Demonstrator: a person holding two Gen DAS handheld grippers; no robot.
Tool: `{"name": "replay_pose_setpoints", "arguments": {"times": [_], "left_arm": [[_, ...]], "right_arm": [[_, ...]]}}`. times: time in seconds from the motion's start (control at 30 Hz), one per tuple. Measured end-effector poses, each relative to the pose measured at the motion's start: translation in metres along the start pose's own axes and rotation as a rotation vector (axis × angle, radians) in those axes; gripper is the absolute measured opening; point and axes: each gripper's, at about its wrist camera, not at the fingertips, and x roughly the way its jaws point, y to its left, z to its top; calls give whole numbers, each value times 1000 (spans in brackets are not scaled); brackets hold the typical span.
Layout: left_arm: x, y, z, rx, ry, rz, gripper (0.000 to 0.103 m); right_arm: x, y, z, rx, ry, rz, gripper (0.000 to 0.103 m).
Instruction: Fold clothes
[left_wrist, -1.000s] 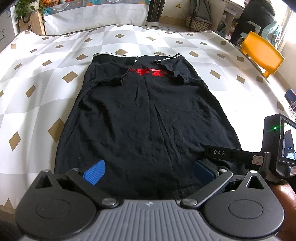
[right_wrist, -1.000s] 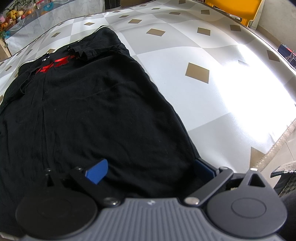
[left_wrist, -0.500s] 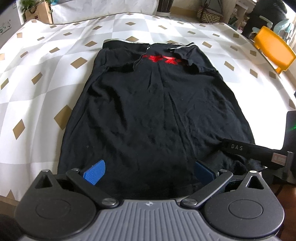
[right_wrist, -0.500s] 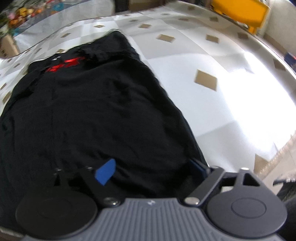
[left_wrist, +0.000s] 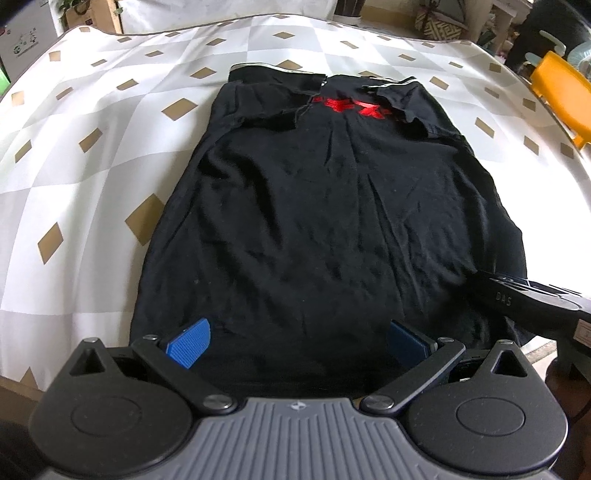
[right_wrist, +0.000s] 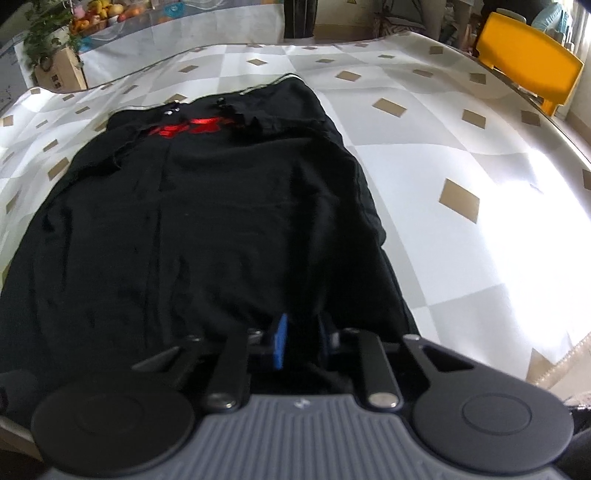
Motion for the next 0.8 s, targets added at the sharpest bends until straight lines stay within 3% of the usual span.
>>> {"name": "replay_pose_setpoints", "arguments": {"times": [0.53,0.8], "left_arm": [[20,13,-2,-47,57,63,102],[42,27,-7,-107,126,117,102]], "right_arm": [[-18,11,6,-31,-77,111,13],[-10,-7,5,89,-33,118,21]]}}
